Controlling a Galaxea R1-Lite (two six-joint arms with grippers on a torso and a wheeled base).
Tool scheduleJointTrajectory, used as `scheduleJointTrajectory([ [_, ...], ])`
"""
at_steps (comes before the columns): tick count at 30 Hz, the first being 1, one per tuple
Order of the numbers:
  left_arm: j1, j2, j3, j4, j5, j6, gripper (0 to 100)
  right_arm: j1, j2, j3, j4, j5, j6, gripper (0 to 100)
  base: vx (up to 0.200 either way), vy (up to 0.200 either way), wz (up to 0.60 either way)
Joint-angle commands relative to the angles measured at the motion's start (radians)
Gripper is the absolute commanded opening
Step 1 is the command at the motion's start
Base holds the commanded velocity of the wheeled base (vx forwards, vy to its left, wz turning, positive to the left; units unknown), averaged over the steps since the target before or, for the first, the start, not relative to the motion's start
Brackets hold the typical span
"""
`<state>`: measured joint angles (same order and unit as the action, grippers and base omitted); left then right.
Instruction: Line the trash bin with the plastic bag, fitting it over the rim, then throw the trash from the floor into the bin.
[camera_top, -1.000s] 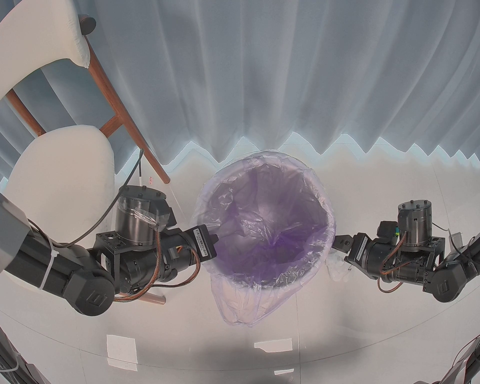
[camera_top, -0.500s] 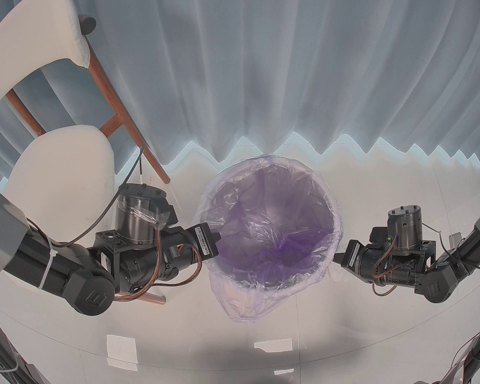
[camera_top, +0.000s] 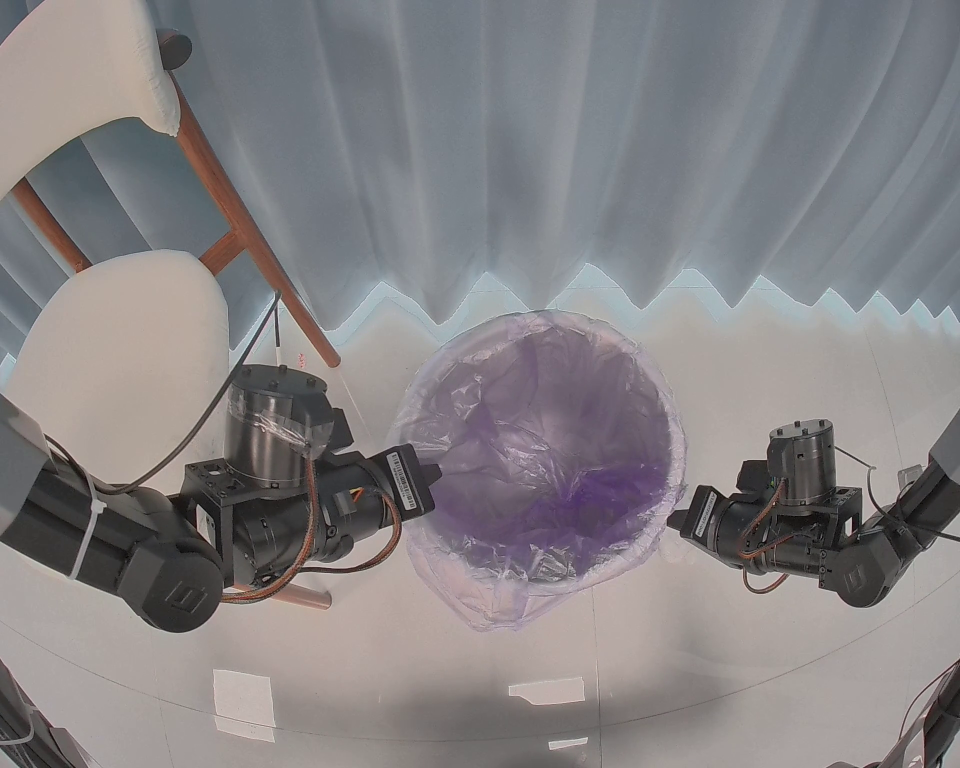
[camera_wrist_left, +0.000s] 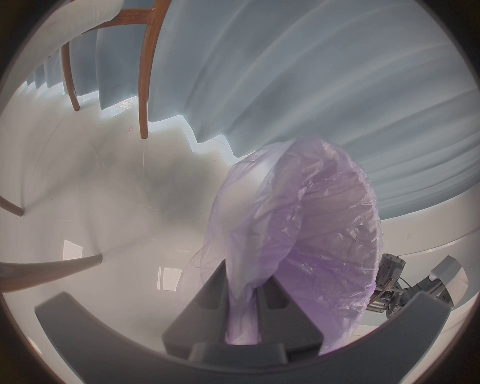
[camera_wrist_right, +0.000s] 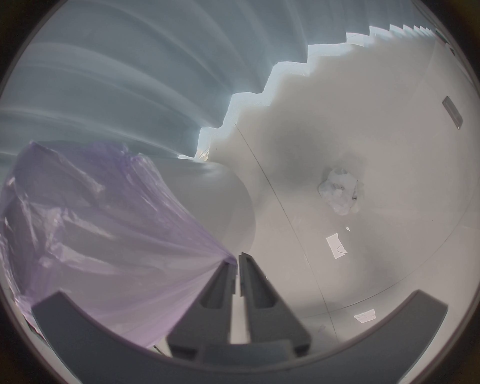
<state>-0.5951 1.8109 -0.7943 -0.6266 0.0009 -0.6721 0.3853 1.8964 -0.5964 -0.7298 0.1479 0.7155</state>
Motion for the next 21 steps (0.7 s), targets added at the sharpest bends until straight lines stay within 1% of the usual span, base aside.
scheduleJointTrajectory([
  [1, 0.0, -0.001, 0.0, 0.001, 0.002, 0.002, 0, -0.008, 0.013, 0.01, -0.002, 0.001, 0.001, 100, 0.0, 0.0, 0.0],
  [4, 0.0, 0.005, 0.0, 0.005, 0.01, 0.003, 0, -0.009, -0.023, 0.023, -0.002, 0.001, 0.01, 100, 0.0, 0.0, 0.0],
  [8, 0.003, 0.027, -0.006, 0.013, 0.013, 0.009, 0, -0.034, -0.143, 0.098, 0.013, 0.001, 0.001, 100, 0.0, 0.0, 0.0],
  [10, 0.014, 0.065, -0.008, 0.021, 0.013, 0.014, 0, -0.071, -0.192, 0.141, 0.015, 0.001, -0.03, 100, 0.0, 0.0, 0.0],
  [13, 0.014, 0.125, -0.019, 0.033, 0.013, 0.022, 0, -0.148, -0.229, 0.185, 0.013, -0.01, -0.108, 100, 0.0, 0.0, 0.0],
  [16, 0.014, 0.202, -0.053, 0.031, 0.019, 0.08, 0, -0.203, -0.25, 0.201, 0.013, -0.039, -0.171, 100, 0.0, 0.0, 0.0],
  [17, 0.014, 0.228, -0.069, 0.031, 0.03, 0.101, 0, -0.217, -0.258, 0.204, 0.013, -0.047, -0.176, 100, 0.0, 0.0, 0.0],
  [18, 0.014, 0.228, -0.069, 0.031, 0.03, 0.101, 0, -0.217, -0.258, 0.204, 0.013, -0.047, -0.176, 100, 0.0, 0.0, 0.0],
  [19, 0.014, 0.271, -0.106, 0.031, 0.062, 0.121, 0, -0.233, -0.275, 0.205, 0.013, -0.047, -0.177, 100, 0.0, 0.0, 0.0],
  [21, 0.014, 0.315, -0.143, 0.033, 0.08, 0.124, 0, -0.238, -0.293, 0.205, 0.013, -0.047, -0.177, 100, 0.0, 0.0, 0.0],
])
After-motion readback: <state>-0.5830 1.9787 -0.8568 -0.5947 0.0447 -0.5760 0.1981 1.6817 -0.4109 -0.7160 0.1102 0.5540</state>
